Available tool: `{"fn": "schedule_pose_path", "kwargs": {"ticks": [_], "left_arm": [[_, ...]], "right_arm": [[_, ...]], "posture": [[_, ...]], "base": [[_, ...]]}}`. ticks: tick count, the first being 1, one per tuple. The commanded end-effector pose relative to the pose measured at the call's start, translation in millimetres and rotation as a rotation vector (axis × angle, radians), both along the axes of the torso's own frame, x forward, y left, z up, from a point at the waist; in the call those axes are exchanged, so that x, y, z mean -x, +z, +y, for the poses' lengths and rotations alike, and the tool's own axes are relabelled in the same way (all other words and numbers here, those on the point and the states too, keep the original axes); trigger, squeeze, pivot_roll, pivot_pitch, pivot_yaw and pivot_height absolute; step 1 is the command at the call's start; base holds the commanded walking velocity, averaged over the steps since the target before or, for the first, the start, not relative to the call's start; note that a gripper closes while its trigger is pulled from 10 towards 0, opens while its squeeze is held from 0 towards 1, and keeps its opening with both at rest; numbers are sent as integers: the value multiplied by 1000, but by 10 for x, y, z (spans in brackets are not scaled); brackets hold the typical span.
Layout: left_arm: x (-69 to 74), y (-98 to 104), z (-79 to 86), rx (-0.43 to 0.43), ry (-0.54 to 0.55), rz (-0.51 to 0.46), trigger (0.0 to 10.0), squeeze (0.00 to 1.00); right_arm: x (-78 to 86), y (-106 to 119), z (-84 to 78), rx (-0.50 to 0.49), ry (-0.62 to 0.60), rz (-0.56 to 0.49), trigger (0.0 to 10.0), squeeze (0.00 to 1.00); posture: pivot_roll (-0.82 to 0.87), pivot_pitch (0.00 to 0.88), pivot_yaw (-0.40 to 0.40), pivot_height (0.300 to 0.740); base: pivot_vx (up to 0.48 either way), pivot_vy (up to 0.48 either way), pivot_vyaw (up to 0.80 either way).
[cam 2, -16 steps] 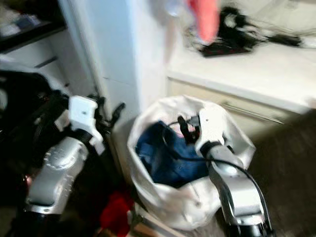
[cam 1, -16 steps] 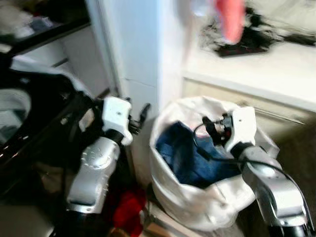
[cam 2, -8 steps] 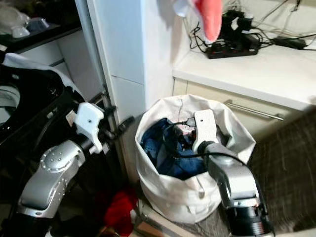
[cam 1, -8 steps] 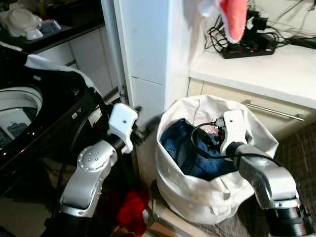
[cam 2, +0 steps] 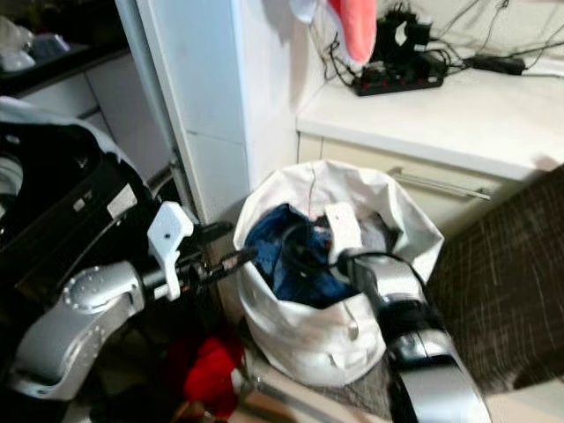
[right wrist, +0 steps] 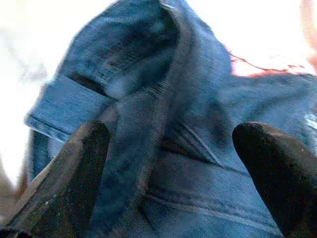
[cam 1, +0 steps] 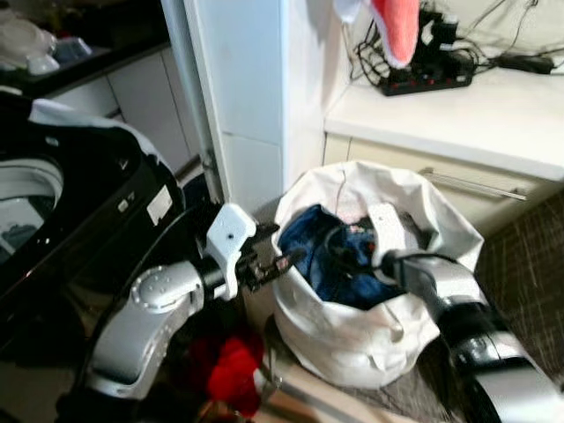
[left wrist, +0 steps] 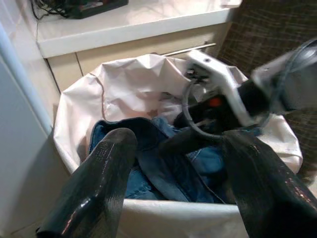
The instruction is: Clothes washing
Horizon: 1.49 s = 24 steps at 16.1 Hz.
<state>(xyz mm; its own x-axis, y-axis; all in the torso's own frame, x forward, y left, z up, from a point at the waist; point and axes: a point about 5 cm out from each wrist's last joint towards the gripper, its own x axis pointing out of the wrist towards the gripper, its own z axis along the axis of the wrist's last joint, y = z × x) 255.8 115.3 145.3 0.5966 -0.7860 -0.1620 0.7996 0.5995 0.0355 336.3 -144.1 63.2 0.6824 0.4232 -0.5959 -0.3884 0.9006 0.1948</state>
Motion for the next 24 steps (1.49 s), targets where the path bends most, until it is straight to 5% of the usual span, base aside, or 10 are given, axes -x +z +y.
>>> {"fn": "schedule_pose_path", "kwargs": {"ticks": [1, 3, 4, 5, 7, 8, 9, 24], "left_arm": [[41, 18, 3, -9, -14, 4, 10000, 0], [43, 47, 14, -1, 22, -4, 10000, 0], [65, 60, 13, -4, 21, 1, 10000, 0], [87, 63, 13, -7, 16, 8, 10000, 0], [124, 54, 7, -9, 2, 24, 10000, 0], [140, 51, 3, -6, -10, 31, 10000, 0], [147, 53, 10, -8, -13, 34, 10000, 0], [131, 29, -38, -28, -44, 48, 10000, 0]], "right_arm": [[-45, 22, 93, -61, 45, -19, 10000, 1000], [-67, -1, 174, -103, 70, -37, 10000, 1000], [-28, -105, 186, -22, 81, 0, 10000, 1000], [20, -199, 193, 39, 97, 36, 10000, 0], [88, -319, 194, 94, 83, 77, 10000, 0], [105, -351, 191, 90, 51, 87, 941, 0], [99, -356, 194, 86, 25, 81, 0, 0], [69, -331, 59, -72, -130, 90, 0, 0]], "posture": [[66, 0, 41, 740], [99, 0, 20, 740], [114, 0, 10, 740], [119, 0, 10, 740], [127, 0, 10, 740], [127, 0, 12, 740], [125, 0, 16, 740], [92, 0, 32, 740]], "base": [[0, 0, 0], [0, 0, 0], [0, 0, 0], [0, 0, 0], [0, 0, 0], [0, 0, 0], [0, 0, 0], [0, 0, 0]]}}
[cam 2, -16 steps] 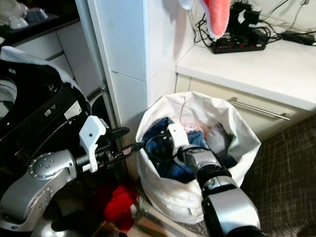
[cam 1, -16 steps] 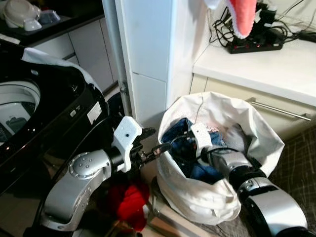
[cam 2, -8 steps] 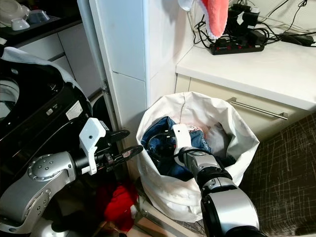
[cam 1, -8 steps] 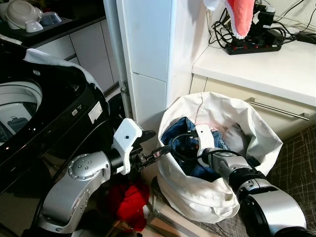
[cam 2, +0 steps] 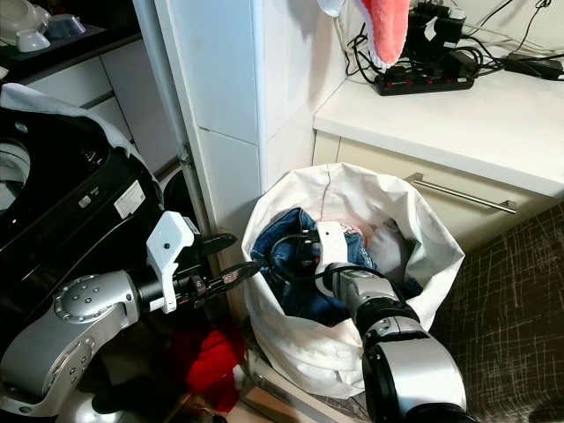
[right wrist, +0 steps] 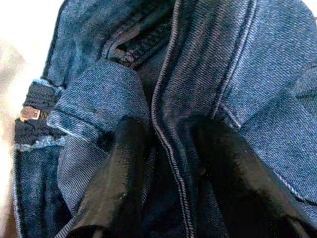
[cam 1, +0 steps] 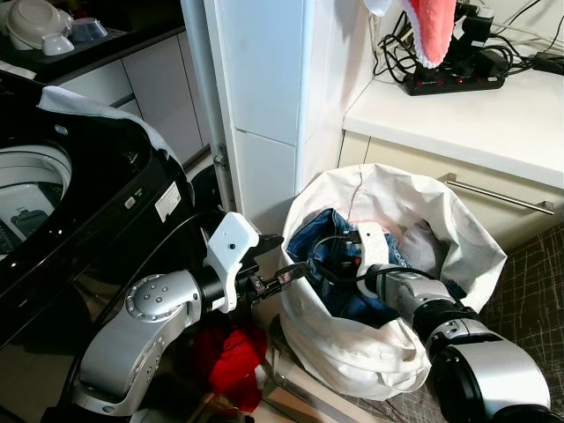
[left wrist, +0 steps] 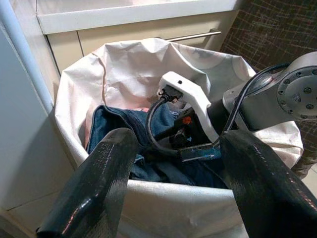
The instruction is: Clothes washing
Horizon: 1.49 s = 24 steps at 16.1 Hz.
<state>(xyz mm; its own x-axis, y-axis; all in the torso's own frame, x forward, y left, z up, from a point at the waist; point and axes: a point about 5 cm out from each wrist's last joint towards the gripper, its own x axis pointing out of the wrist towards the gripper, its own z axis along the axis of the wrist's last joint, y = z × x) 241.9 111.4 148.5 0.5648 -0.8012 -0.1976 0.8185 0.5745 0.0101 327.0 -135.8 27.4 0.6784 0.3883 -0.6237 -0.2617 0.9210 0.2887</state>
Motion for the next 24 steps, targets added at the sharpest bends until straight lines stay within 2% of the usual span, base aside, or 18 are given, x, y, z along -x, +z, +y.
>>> {"fn": "schedule_pose_path", "kwargs": {"ticks": [1, 4, 7, 9, 10, 11, 13, 14, 15, 17, 18, 20, 21, 23, 24], "left_arm": [[-14, -4, 2, -14, -13, 6, 10000, 0], [-31, -1, 3, -15, -6, 0, 10000, 0], [-178, 19, 43, -6, 108, -57, 10000, 0], [-278, 61, 41, 28, 166, -85, 10000, 0], [-336, 112, 20, 63, 189, -111, 10000, 0], [-349, 126, 16, 71, 194, -120, 10000, 0], [-450, 294, -48, 180, 203, -171, 10000, 0], [-450, 376, -110, 255, 157, -165, 10000, 1000], [-429, 499, -222, 335, 63, -164, 10000, 1000], [-401, 565, -466, 320, -71, -165, 10000, 1000], [-410, 570, -501, 323, -77, -168, 10000, 1000], [-414, 579, -688, 385, -143, -123, 10000, 1000], [-410, 571, -717, 388, -153, -112, 10000, 1000], [-430, 540, -769, 386, -137, -98, 10000, 1000], [-466, 518, -789, 358, -105, -113, 10000, 1000]], "right_arm": [[-27, 30, -27, -8, -19, 7, 0, 0], [-28, 35, -44, -32, -30, 7, 0, 0], [-153, 253, -94, -244, -95, -52, 0, 0], [-249, 548, -210, -399, -119, -144, 0, 0], [-220, 785, -272, -449, -80, -214, 0, 0], [-205, 835, -280, -456, -70, -228, 0, 0], [-82, 1294, -360, -489, 1, -347, 0, 0], [-53, 1453, -364, -502, 29, -386, 0, 0], [4, 1694, -349, -523, 74, -439, 0, 0], [117, 2142, -262, -602, 158, -530, 0, 0], [139, 2201, -240, -609, 170, -542, 0, 0], [201, 2432, -117, -650, 220, -580, 0, 0], [210, 2465, -98, -660, 225, -583, 0, 0], [258, 2564, -40, -691, 248, -586, 0, 0], [289, 2605, -15, -703, 257, -583, 0, 0]], "posture": [[91, 0, 32, 740], [88, 0, 34, 740], [74, 0, 35, 740], [54, 0, 41, 740], [28, 0, 49, 740], [23, 0, 51, 740], [-7, 0, 68, 740], [-24, 0, 76, 740], [-32, 0, 82, 740], [-56, 0, 90, 740], [-63, 0, 91, 740], [-74, 0, 85, 740], [-76, 0, 84, 740], [-74, 0, 73, 740], [-71, 0, 69, 740]], "base": [[0, 0, 0], [0, 0, 0], [0, 0, 0], [0, 0, 0], [0, 0, 0], [0, 0, 0], [0, 0, 0], [0, 0, 0], [0, 0, 0], [0, 0, 0], [0, 0, 0], [0, 0, 0], [0, 0, 0], [0, 0, 0], [0, 0, 0]]}}
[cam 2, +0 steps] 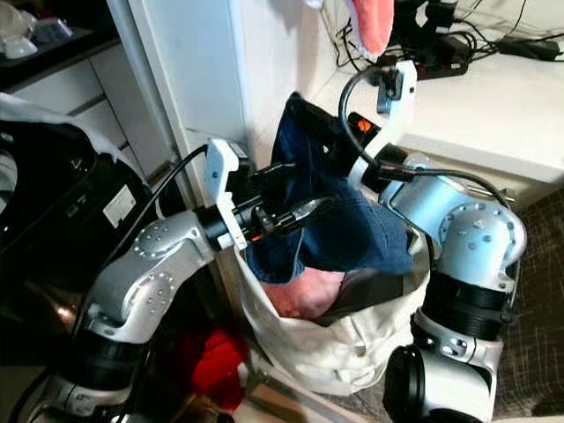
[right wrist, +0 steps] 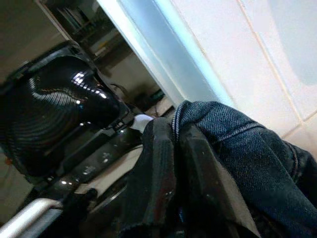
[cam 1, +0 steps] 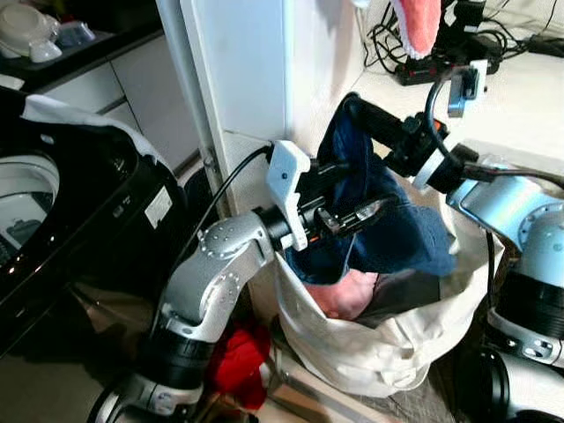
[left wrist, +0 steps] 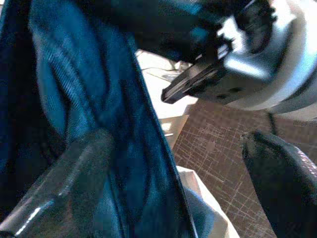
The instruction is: Clothes washing
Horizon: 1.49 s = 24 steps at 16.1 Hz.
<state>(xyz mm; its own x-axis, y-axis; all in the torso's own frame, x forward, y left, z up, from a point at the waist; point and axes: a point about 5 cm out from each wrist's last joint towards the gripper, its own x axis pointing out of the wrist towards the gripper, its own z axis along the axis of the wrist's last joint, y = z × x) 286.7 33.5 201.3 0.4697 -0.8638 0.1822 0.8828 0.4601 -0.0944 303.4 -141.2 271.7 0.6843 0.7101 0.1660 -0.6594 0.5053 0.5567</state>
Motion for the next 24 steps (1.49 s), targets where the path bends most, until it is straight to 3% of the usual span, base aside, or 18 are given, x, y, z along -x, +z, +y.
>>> {"fn": "schedule_pose_path", "kwargs": {"ticks": [1, 5, 6, 7, 8, 12, 24], "left_arm": [[-33, -6, -25, -29, 26, -14, 10000, 1000], [-102, -63, -41, -112, 113, -56, 10000, 1000], [-140, -63, -16, -104, 150, -45, 0, 1000], [-161, -61, 0, -101, 168, -40, 0, 431], [-215, -64, 45, -102, 218, -32, 0, 0], [-306, -72, 149, -106, 311, -16, 0, 0], [-317, -36, 236, -61, 344, -15, 0, 0]], "right_arm": [[65, 179, 56, -12, 36, -71, 0, 0], [87, 235, 110, -27, 44, -67, 0, 0], [95, 253, 114, -32, 42, -65, 0, 0], [99, 261, 115, -35, 41, -64, 0, 0], [106, 270, 114, -37, 39, -62, 0, 0], [114, 283, 99, -45, 29, -51, 0, 0], [100, 265, 94, -41, 15, -29, 0, 0]], "posture": [[-70, 0, 66, 740], [-69, 0, 65, 740], [-70, 0, 67, 740], [-70, 0, 67, 740], [-70, 0, 68, 740], [-63, 0, 66, 740], [-55, 0, 62, 740]], "base": [[0, 0, 0], [0, 0, 0], [0, 0, 0], [0, 0, 0], [0, 0, 0], [0, 0, 0], [0, 0, 0]]}}
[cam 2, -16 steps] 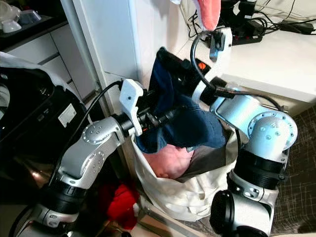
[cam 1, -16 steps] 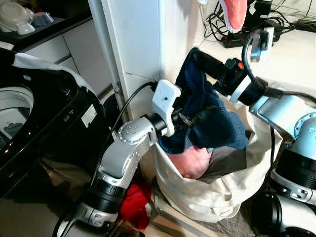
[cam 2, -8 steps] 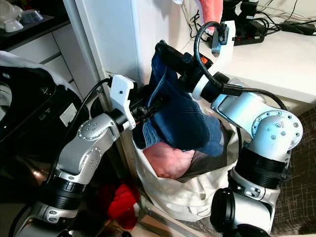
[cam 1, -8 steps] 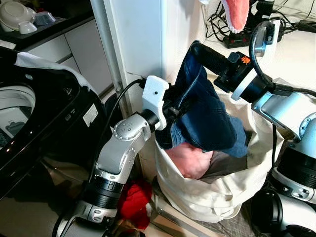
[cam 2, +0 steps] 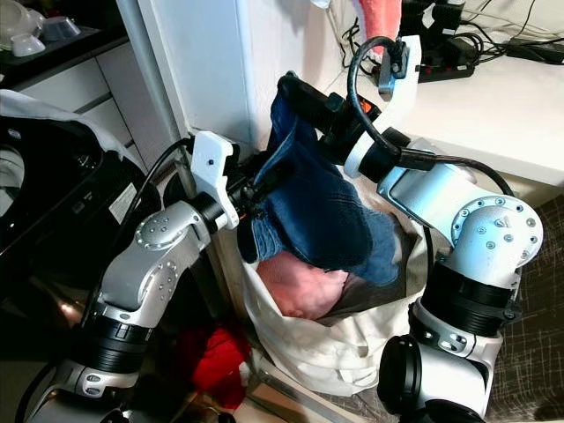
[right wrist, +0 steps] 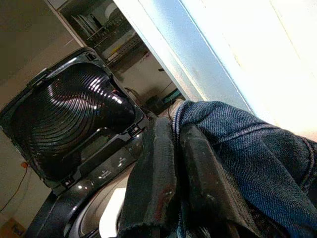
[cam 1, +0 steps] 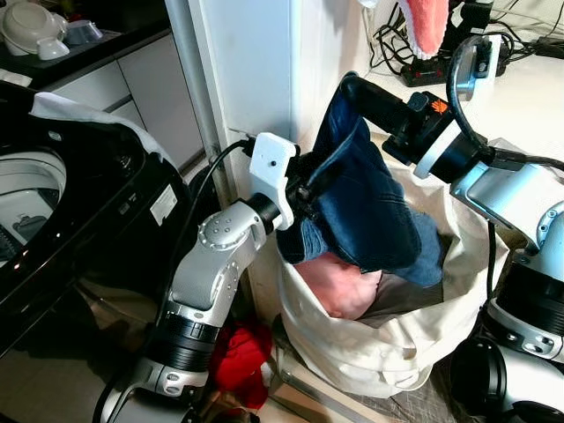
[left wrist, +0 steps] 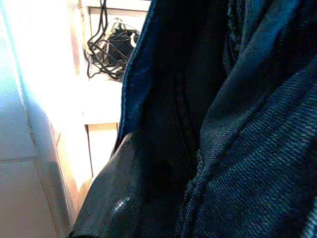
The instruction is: Clothes washing
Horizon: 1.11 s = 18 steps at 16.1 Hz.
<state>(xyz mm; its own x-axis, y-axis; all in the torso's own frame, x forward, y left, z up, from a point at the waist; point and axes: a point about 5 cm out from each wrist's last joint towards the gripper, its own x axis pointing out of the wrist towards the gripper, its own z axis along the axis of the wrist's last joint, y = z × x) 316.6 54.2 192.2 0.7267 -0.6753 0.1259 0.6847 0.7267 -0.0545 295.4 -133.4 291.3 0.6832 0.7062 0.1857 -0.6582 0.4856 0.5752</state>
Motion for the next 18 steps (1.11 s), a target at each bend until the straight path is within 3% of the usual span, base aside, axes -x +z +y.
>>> {"fn": "schedule_pose_path", "kwargs": {"ticks": [1, 7, 8, 9, 10, 11, 13, 14, 15, 16, 17, 18], "left_arm": [[-14, 78, 51, 27, 17, -33, 0, 0], [12, 172, 268, 113, 75, -68, 0, 0], [9, 196, 310, 128, 93, -77, 0, 0], [-2, 248, 367, 151, 122, -94, 0, 0], [-24, 336, 447, 173, 160, -129, 0, 0], [-29, 386, 491, 187, 170, -150, 0, 0], [-47, 494, 641, 192, 211, -193, 0, 0], [-77, 603, 797, 188, 254, -235, 0, 0], [-114, 751, 974, 158, 309, -289, 0, 0], [-134, 836, 1047, 142, 333, -316, 0, 0], [-266, 1275, 1377, -10, 512, -462, 0, 0], [-312, 1506, 1528, -81, 614, -535, 0, 0]], "right_arm": [[22, 69, 17, -8, 9, -33, 0, 0], [48, 54, 6, -3, -13, -33, 157, 0], [53, 49, 3, -2, -17, -33, 1765, 0], [58, 47, -6, 7, -27, -39, 6157, 0], [68, 61, -18, 1, -24, -56, 10000, 392], [88, 77, -27, -9, -7, -71, 10000, 1000], [173, 122, -53, 4, 52, -122, 10000, 1000], [247, 154, -77, 8, 87, -157, 10000, 1000], [302, 176, -107, 73, 82, -202, 10000, 1000], [305, 166, -126, 108, 65, -208, 10000, 996], [309, 119, -184, 197, 40, -218, 10000, 0], [304, 111, -190, 208, 38, -218, 10000, 0]], "posture": [[-56, 0, 63, 740], [-58, 0, 73, 740], [-58, 0, 76, 740], [-58, 0, 77, 740], [-58, 0, 81, 740], [-58, 0, 81, 740], [-55, 0, 82, 740], [-48, 0, 78, 740], [-42, 0, 76, 740], [-39, 0, 74, 740], [-22, 0, 63, 740], [-19, 0, 64, 740]], "base": [[0, 0, 0], [0, 0, 0], [0, 0, 0], [0, 0, 0], [0, 0, 0], [0, 0, 0], [0, 0, 0], [0, 0, 0], [0, 0, 0], [0, 0, 0], [0, 0, 0], [0, 0, 0]]}}
